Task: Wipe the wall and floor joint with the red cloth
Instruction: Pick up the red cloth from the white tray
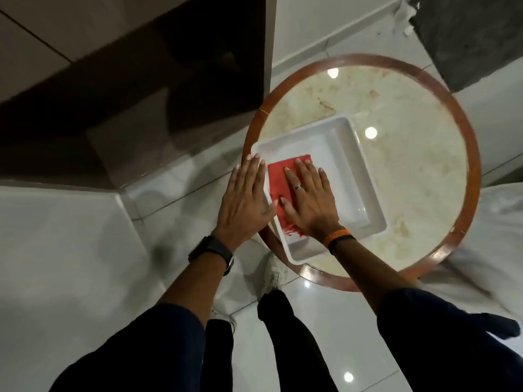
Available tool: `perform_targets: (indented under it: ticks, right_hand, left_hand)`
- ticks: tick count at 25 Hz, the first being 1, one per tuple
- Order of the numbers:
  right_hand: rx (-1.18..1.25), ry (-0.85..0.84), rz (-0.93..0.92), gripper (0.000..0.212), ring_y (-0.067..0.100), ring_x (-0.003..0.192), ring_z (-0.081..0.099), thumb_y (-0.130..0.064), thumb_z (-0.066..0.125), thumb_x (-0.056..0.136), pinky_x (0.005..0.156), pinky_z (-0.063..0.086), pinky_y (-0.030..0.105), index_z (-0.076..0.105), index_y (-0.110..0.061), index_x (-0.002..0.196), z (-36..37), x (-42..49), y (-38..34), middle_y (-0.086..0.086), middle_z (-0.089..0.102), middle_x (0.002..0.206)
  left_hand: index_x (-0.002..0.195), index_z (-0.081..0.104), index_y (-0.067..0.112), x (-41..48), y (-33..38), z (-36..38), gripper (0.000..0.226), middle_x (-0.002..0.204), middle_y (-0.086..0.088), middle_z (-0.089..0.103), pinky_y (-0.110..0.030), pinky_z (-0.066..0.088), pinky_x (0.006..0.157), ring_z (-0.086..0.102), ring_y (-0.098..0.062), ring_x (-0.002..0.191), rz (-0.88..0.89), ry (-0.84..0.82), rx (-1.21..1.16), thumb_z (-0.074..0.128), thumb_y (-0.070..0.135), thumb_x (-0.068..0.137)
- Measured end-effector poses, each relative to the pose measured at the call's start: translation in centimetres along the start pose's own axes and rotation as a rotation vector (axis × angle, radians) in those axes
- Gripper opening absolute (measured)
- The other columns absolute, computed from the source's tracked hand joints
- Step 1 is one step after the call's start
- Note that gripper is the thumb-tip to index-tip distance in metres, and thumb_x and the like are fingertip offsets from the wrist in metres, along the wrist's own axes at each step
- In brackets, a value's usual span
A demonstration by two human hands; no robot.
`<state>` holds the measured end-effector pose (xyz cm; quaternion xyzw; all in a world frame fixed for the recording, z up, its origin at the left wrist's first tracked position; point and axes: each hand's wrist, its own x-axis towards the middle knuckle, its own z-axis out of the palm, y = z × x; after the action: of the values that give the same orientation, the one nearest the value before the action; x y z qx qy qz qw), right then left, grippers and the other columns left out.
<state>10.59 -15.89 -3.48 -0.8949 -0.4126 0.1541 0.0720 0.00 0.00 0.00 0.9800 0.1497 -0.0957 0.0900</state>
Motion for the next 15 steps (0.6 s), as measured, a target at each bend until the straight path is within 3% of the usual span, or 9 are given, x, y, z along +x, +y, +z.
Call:
perform_targets:
  ticks: [5, 8, 12, 15]
  right_hand:
    - [0.005, 0.036, 0.043, 0.061, 0.041, 0.157, 0.022, -0.043, 0.042, 0.108, 0.124, 0.027, 0.062, 0.032, -0.01, 0.159, 2.4, -0.6, -0.3, 0.022, 0.026, 0.168]
    - [0.114, 0.107, 0.085, 0.053, 0.046, 0.149, 0.037, -0.037, 0.042, 0.107, 0.12, 0.035, 0.061, 0.049, -0.009, 0.151, 2.2, 0.0, -0.4, 0.025, 0.042, 0.159]
    - [0.206, 0.147, 0.189, 0.039, 0.044, 0.124, 0.056, -0.003, 0.06, 0.098, 0.104, 0.05, 0.056, 0.064, -0.004, 0.136, 1.0, 2.0, -0.4, 0.023, 0.065, 0.136]
    - [0.307, 0.248, 0.229, 0.037, 0.04, 0.118, 0.059, 0.004, 0.06, 0.095, 0.102, 0.052, 0.05, 0.068, -0.002, 0.131, -1.2, 1.8, -1.8, 0.019, 0.07, 0.131]
  left_hand:
    - [0.161, 0.013, 0.001, 0.5, -0.1, 2.3, 0.094, 0.169, -0.017, 0.006, -0.046, 0.015, 0.129, 0.008, -0.029, 0.159, -0.024, -0.012, 0.03, 0.026, 0.067, 0.096]
    - [0.161, 0.014, 0.001, 0.5, -0.3, 2.8, 0.094, 0.169, -0.017, 0.006, -0.046, 0.018, 0.128, 0.008, -0.028, 0.159, -0.002, 0.022, 0.043, 0.03, 0.067, 0.096]
    - [0.161, 0.015, 0.0, 0.4, -0.7, 2.7, 0.098, 0.169, -0.018, 0.009, -0.046, 0.017, 0.129, 0.01, -0.029, 0.159, 0.009, 0.028, 0.052, 0.033, 0.069, 0.094]
    - [0.16, 0.017, 0.0, -1.0, -2.5, 2.6, 0.098, 0.169, -0.018, 0.01, -0.046, 0.014, 0.129, 0.01, -0.029, 0.159, -0.002, 0.043, 0.035, 0.032, 0.07, 0.094]
